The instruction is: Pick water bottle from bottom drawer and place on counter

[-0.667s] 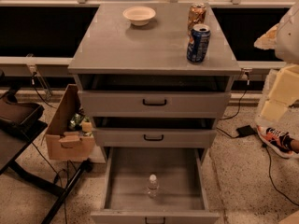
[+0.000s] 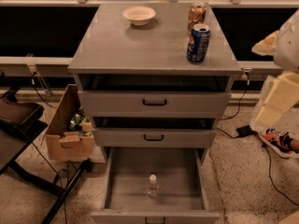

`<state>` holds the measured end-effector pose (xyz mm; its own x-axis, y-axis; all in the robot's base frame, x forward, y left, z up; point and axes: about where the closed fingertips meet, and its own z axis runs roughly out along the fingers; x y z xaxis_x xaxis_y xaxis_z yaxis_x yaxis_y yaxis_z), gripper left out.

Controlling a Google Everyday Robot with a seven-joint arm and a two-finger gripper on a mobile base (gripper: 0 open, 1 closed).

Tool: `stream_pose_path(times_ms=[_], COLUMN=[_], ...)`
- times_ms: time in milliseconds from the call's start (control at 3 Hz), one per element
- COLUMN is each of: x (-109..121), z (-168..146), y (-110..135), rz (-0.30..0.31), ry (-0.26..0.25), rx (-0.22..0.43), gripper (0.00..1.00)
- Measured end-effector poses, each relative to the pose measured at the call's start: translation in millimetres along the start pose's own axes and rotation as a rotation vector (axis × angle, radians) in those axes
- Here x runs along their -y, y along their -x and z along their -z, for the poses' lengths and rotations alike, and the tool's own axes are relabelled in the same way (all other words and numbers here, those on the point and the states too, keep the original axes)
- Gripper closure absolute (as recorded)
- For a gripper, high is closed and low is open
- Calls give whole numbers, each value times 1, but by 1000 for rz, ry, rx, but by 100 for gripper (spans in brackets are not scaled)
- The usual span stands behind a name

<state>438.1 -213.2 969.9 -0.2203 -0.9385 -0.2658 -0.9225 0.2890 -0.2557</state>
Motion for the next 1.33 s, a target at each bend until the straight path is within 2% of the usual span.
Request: stream_pose_path(times_ms=[333,667,1000,1333], x=[-32,-75,-121,-108], z=[-61,-131,-211,-245], y=[-16,-16,-9,-8], rz=[-50,-67,-150,-254], ry=[61,128,189,54], rx=[164,337,570,798], gripper=[0,0,0,0])
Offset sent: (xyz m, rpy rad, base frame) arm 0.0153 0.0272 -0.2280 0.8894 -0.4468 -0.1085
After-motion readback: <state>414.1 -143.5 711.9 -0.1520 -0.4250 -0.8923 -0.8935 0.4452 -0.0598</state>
